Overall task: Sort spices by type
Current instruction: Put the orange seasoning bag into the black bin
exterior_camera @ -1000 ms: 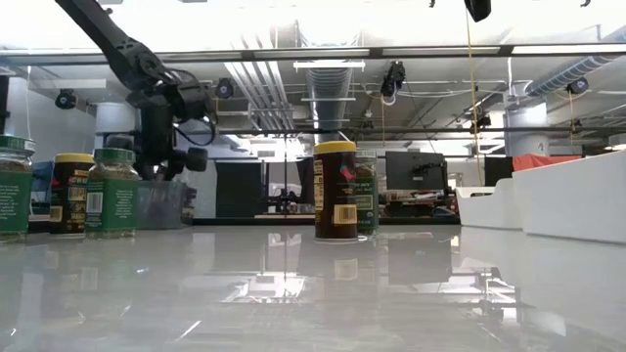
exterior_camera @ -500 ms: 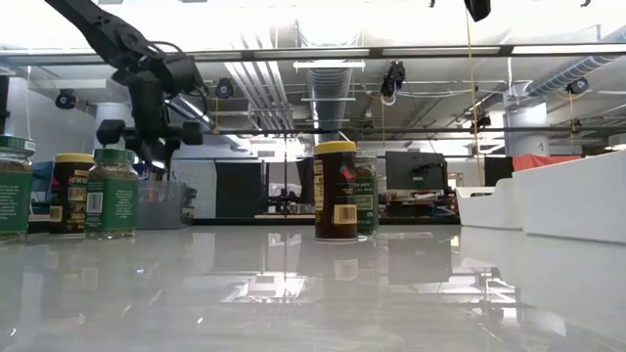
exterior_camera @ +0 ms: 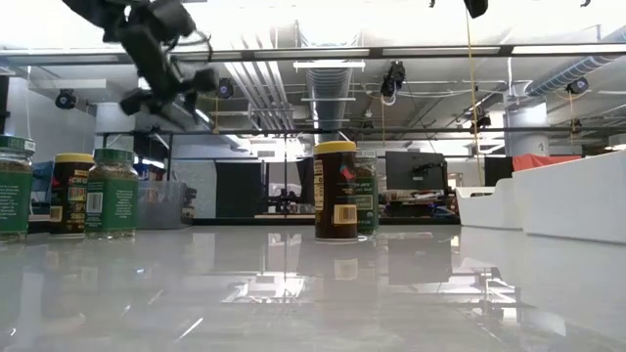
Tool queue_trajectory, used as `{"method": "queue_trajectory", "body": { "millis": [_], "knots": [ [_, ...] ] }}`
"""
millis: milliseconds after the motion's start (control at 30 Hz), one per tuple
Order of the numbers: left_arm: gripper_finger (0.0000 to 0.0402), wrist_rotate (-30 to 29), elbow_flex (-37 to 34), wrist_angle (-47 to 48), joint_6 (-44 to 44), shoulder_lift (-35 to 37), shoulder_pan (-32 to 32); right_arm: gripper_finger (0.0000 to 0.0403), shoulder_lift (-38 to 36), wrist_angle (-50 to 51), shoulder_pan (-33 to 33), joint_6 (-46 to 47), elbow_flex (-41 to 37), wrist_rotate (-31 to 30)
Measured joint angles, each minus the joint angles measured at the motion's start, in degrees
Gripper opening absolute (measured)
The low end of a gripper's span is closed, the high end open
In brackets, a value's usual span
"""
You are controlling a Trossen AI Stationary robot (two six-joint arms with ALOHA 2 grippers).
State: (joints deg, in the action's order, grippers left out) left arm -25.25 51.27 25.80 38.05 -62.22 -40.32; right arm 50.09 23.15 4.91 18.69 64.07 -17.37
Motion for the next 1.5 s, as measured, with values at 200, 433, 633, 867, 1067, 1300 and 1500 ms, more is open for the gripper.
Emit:
{"method": "queue_trajectory", "body": {
  "millis": [200, 433, 633, 867, 1067, 1300, 1500],
  "knots": [
    [0.0130, 10.10, 3.11, 7.63, -0.07, 1.64, 13.08, 0.0018, 0.02, 0.14, 0.00, -3.77, 0.00, 4.42],
    [0.0130, 13.56, 9.28, 14.54, 2.11, 1.79, 32.75, 0.0024, 0.04, -5.16, 0.02, -17.42, -0.04, 4.34],
    [0.0133, 14.18, 13.74, 24.47, 21.08, 0.04, 48.82, 0.0079, 1.10, -7.50, 0.39, -20.96, -0.04, 4.31],
    [0.0184, 13.94, 15.69, 34.51, 42.84, -3.89, 64.38, 0.0168, 3.75, -7.64, -1.43, -14.88, -0.04, 5.66],
    [0.0232, 13.91, 15.72, 34.33, 55.88, -10.48, 75.52, 0.0215, 6.14, -10.26, -8.46, -12.28, 1.91, 5.63],
    [0.0255, 25.26, 17.39, 39.49, 61.52, -18.14, 79.48, 0.0240, 9.95, -10.17, -14.79, -7.92, 4.98, 3.81],
    [0.0286, 29.69, 15.71, 41.75, 61.42, -15.46, 77.22, 0.0254, 14.25, -10.19, -19.30, -2.10, 6.50, 3.78]
  ]
}}
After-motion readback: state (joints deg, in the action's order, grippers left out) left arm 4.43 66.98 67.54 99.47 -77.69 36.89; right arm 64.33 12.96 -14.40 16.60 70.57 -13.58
